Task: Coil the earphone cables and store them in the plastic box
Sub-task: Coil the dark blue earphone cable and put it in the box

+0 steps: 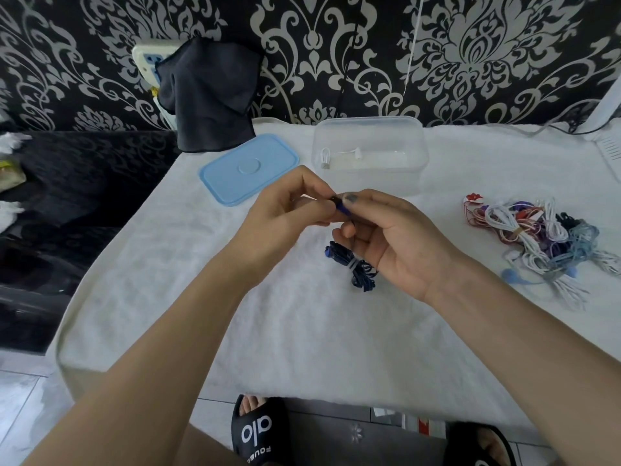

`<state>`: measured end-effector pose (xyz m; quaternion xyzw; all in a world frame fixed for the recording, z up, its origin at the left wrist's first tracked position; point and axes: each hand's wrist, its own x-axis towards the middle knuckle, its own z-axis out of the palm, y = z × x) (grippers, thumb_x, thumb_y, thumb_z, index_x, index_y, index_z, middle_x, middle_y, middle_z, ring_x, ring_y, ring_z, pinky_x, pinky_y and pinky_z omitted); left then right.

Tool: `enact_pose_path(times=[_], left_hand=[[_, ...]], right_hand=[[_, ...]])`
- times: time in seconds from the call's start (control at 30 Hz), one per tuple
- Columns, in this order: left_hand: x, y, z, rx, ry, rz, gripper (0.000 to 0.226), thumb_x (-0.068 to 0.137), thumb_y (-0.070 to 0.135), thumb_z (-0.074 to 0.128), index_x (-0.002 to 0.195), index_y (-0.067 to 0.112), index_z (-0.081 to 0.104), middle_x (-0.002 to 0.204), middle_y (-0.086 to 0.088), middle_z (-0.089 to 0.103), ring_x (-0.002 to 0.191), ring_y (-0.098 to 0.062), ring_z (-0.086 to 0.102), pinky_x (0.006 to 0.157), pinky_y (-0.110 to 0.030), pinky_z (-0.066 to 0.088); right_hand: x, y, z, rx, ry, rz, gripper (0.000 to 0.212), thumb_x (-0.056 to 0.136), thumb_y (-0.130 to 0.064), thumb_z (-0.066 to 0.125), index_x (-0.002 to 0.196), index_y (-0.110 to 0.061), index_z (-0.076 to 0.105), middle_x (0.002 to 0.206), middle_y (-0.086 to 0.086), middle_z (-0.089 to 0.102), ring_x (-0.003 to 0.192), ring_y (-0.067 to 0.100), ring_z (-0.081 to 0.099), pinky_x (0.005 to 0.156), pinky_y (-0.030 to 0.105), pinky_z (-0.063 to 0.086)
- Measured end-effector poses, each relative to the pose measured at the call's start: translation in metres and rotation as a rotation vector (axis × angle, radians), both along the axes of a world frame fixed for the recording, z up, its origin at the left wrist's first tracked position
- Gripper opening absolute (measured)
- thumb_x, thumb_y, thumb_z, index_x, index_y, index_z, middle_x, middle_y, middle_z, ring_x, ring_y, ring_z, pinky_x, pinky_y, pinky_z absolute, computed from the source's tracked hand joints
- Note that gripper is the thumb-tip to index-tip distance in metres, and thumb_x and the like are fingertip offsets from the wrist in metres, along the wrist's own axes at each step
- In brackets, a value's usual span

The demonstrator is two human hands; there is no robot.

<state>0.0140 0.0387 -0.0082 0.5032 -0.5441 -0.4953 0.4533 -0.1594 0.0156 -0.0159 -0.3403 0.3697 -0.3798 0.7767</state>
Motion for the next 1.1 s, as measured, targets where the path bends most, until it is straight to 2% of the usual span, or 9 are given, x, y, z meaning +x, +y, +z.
enact_pose_path(times=[0.17,0.4,0.6,0.7,0.8,0.87,0.93,1.0,1.1], left_hand=[[-0.003,0.003,0.002,-0.050,-0.071,0.035,0.005,0.094,-0.006,0.062,0.097,-0.002,0.062,0.090,-0.012,0.076,0.091,-0.022,0.075,0.089,-0.031,0.059],[-0.008,0.004,0.003,-0.109,-0.025,0.058,0.005,0.094,-0.009,0.061,0.093,-0.003,0.061,0.091,-0.013,0.074,0.087,-0.024,0.075,0.085,-0.034,0.059],[-0.014,0.002,0.005,-0.011,0.165,0.116,0.015,0.091,-0.007,0.059,0.083,0.006,0.059,0.081,-0.015,0.067,0.079,-0.025,0.069,0.081,-0.030,0.054],[-0.016,0.002,0.006,0.047,0.221,0.129,0.019,0.091,-0.010,0.056,0.084,0.008,0.057,0.085,-0.020,0.061,0.076,-0.025,0.063,0.077,-0.025,0.054],[-0.016,0.004,0.007,0.012,0.130,0.145,0.014,0.093,-0.007,0.059,0.087,0.007,0.059,0.086,-0.018,0.062,0.078,-0.023,0.068,0.075,-0.022,0.052],[-0.018,0.007,0.009,-0.036,0.045,0.180,0.011,0.093,-0.006,0.062,0.088,0.003,0.062,0.079,-0.010,0.066,0.074,-0.016,0.073,0.066,-0.015,0.050],[-0.019,0.009,0.010,-0.091,-0.020,0.184,0.006,0.094,-0.005,0.063,0.090,0.000,0.063,0.082,-0.015,0.072,0.077,-0.015,0.077,0.060,-0.011,0.048],[-0.018,0.010,0.008,-0.160,-0.082,0.169,0.004,0.096,-0.003,0.064,0.092,-0.001,0.063,0.087,-0.017,0.075,0.084,-0.019,0.078,0.065,-0.016,0.052],[-0.014,0.010,-0.001,-0.245,-0.182,0.148,0.009,0.096,-0.003,0.064,0.088,0.003,0.064,0.090,-0.012,0.075,0.088,-0.020,0.078,0.080,-0.029,0.057]], right_hand=[[0.000,0.000,-0.001,-0.016,0.033,0.000,0.013,0.099,-0.003,0.055,0.100,-0.002,0.068,0.082,0.009,0.072,0.059,0.013,0.062,0.080,0.033,0.059],[0.001,0.002,0.000,-0.053,0.010,-0.043,0.012,0.098,-0.001,0.055,0.088,-0.003,0.060,0.074,0.010,0.071,0.058,0.014,0.065,0.081,0.035,0.060],[0.006,0.005,0.001,-0.040,-0.062,-0.083,0.012,0.097,-0.003,0.057,0.087,-0.001,0.062,0.083,0.016,0.074,0.059,0.014,0.064,0.074,0.030,0.058],[0.005,0.006,0.000,-0.045,-0.044,-0.077,0.015,0.097,-0.003,0.058,0.083,-0.002,0.063,0.085,0.019,0.074,0.056,0.013,0.062,0.072,0.029,0.057],[0.005,0.007,0.000,-0.040,-0.033,-0.076,0.019,0.096,-0.002,0.058,0.078,-0.004,0.063,0.081,0.019,0.074,0.053,0.013,0.058,0.068,0.028,0.057],[0.006,0.007,0.001,-0.034,-0.041,-0.077,0.018,0.096,-0.003,0.058,0.079,-0.003,0.062,0.077,0.017,0.073,0.052,0.012,0.052,0.068,0.029,0.055],[0.006,0.006,0.001,-0.015,-0.051,-0.083,0.017,0.097,-0.004,0.057,0.081,-0.003,0.061,0.068,0.012,0.070,0.054,0.013,0.046,0.068,0.030,0.052],[0.007,0.005,0.001,0.018,-0.062,-0.086,0.019,0.098,-0.005,0.056,0.079,-0.004,0.059,0.060,0.004,0.064,0.057,0.015,0.037,0.066,0.028,0.049],[0.008,0.003,-0.001,0.087,-0.128,-0.097,0.023,0.098,-0.009,0.058,0.075,-0.006,0.060,0.072,0.005,0.057,0.050,0.011,0.033,0.054,0.024,0.043]])
